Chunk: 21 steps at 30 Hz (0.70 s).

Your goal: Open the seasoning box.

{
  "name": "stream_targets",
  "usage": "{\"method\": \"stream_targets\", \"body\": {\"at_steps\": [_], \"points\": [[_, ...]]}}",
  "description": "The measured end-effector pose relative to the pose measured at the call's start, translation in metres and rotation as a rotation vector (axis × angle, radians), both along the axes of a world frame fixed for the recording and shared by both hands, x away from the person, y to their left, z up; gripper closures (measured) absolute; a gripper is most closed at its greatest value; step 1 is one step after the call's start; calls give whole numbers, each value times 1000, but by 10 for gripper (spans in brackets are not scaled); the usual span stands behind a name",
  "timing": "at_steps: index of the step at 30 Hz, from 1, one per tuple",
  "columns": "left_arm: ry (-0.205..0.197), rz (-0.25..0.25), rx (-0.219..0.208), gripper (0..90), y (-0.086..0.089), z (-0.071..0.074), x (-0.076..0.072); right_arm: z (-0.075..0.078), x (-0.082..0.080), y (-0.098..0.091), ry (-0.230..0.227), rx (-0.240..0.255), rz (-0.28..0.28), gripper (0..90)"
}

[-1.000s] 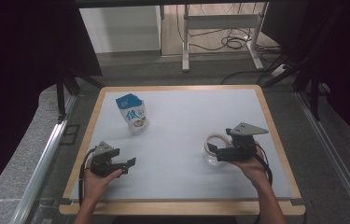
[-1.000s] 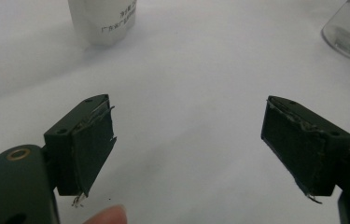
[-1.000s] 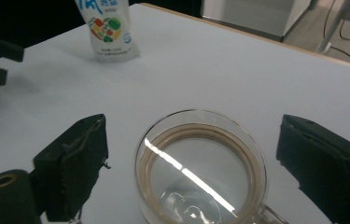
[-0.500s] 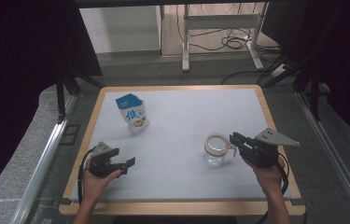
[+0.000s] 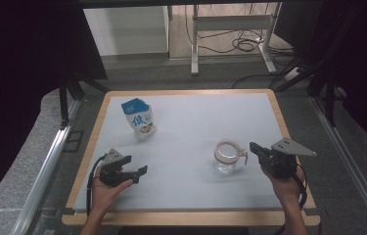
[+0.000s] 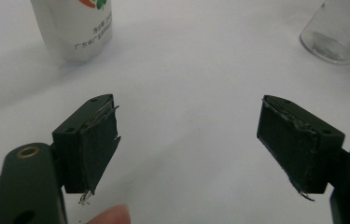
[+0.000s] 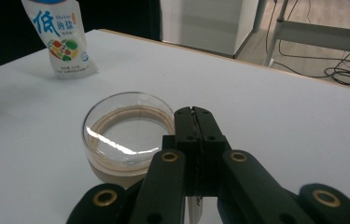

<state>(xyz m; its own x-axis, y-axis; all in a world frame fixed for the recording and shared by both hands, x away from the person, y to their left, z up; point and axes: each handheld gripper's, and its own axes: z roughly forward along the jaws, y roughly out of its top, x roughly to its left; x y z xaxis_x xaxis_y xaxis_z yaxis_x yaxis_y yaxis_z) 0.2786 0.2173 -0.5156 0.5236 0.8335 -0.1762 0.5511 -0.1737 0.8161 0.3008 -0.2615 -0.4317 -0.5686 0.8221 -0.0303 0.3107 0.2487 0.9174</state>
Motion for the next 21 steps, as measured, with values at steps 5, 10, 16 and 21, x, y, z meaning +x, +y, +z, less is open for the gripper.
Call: {"method": "stream_targets", "body": {"at_steps": [5, 10, 16, 21], "points": [[-2, -3, 2, 223, -1, -1, 0, -8, 5, 2, 20, -11, -14, 900], [3, -2, 2, 244, -2, -2, -1, -15, 10, 9, 32, -35, -10, 900], [9, -13, 3, 242, -3, -4, 1, -19, 14, 12, 39, -44, -17, 900], [7, -14, 8, 238, -4, -4, 0, -21, 14, 12, 37, -45, -20, 900]]}}
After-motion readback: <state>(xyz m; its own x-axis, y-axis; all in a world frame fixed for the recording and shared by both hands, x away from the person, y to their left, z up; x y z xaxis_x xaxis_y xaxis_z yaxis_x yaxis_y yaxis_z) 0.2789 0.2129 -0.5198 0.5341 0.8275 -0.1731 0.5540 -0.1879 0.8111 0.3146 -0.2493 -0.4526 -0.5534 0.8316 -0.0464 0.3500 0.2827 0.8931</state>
